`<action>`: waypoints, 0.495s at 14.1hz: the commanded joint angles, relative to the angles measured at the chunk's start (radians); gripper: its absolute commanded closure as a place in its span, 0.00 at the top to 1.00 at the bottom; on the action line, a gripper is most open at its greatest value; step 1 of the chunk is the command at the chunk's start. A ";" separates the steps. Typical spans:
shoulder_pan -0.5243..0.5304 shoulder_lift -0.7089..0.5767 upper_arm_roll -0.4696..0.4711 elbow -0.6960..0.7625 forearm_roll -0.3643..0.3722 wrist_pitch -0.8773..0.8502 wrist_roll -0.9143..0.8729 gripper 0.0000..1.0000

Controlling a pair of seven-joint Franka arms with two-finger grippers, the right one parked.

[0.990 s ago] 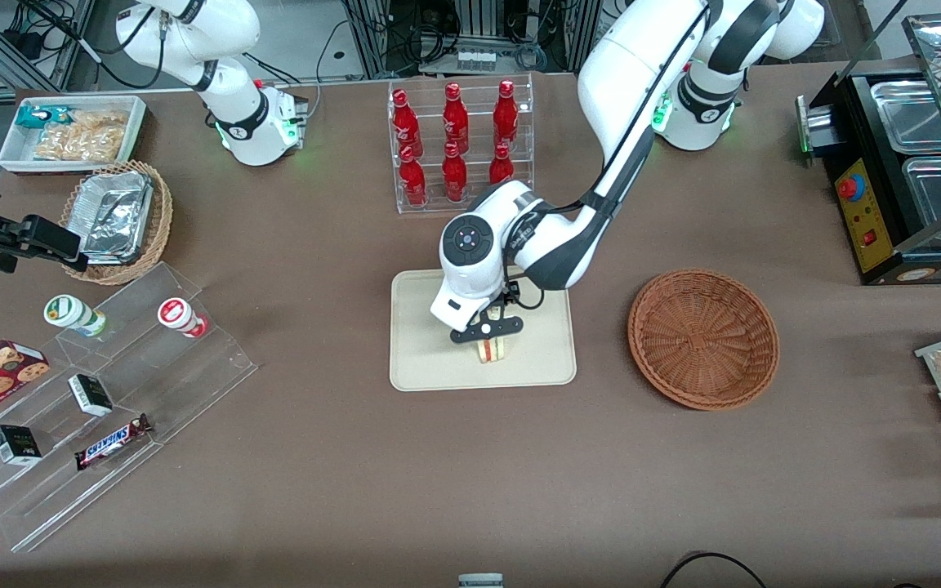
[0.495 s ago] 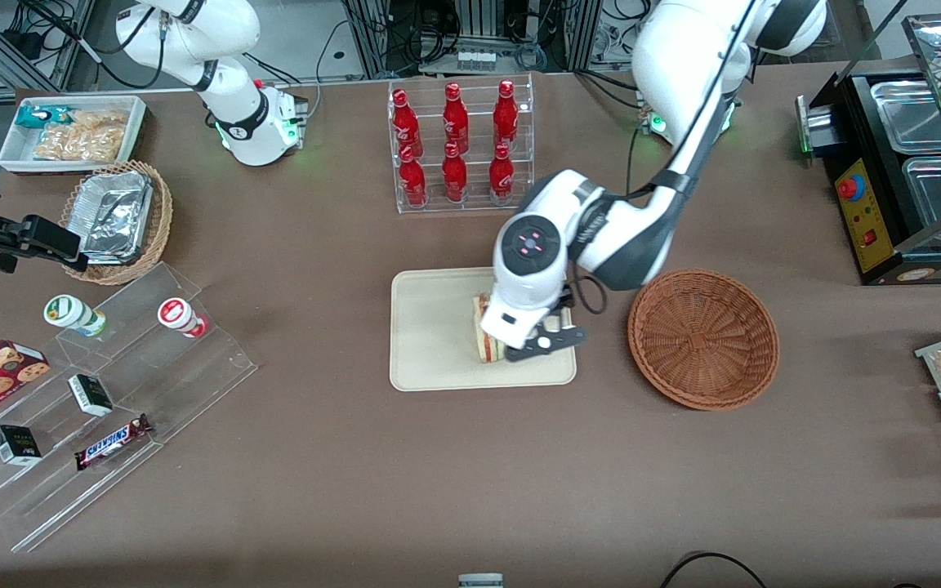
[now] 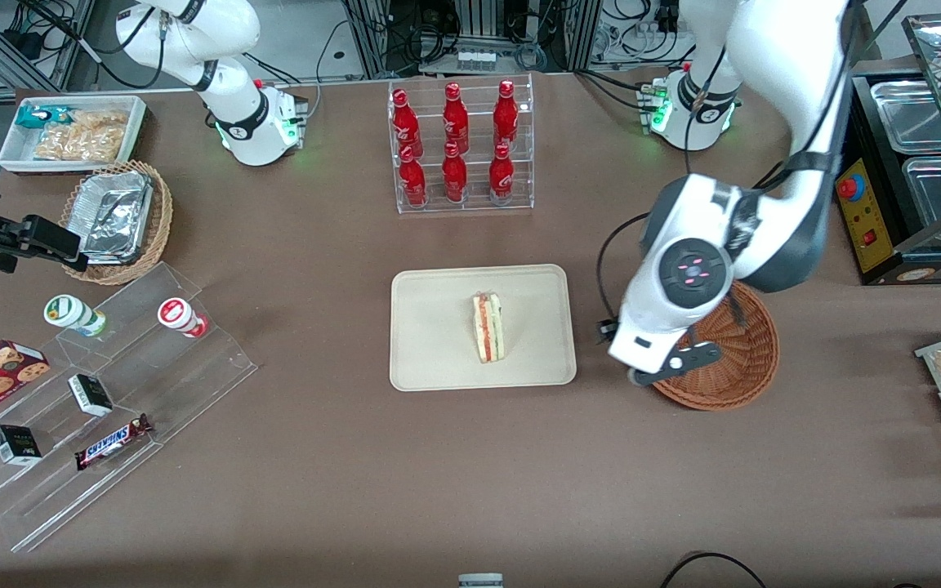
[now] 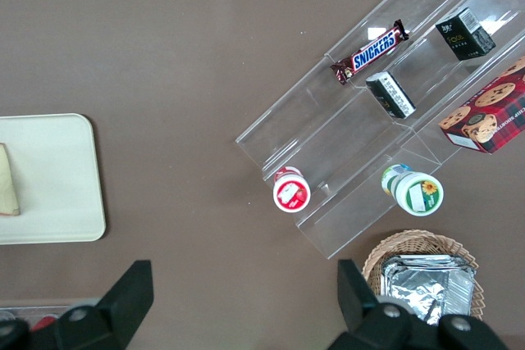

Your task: Place sandwich from basket to tray

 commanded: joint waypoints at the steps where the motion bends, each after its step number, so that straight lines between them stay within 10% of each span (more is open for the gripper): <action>1: 0.070 -0.174 -0.008 -0.169 0.004 0.002 0.161 1.00; 7: 0.210 -0.392 -0.031 -0.278 0.006 -0.038 0.318 1.00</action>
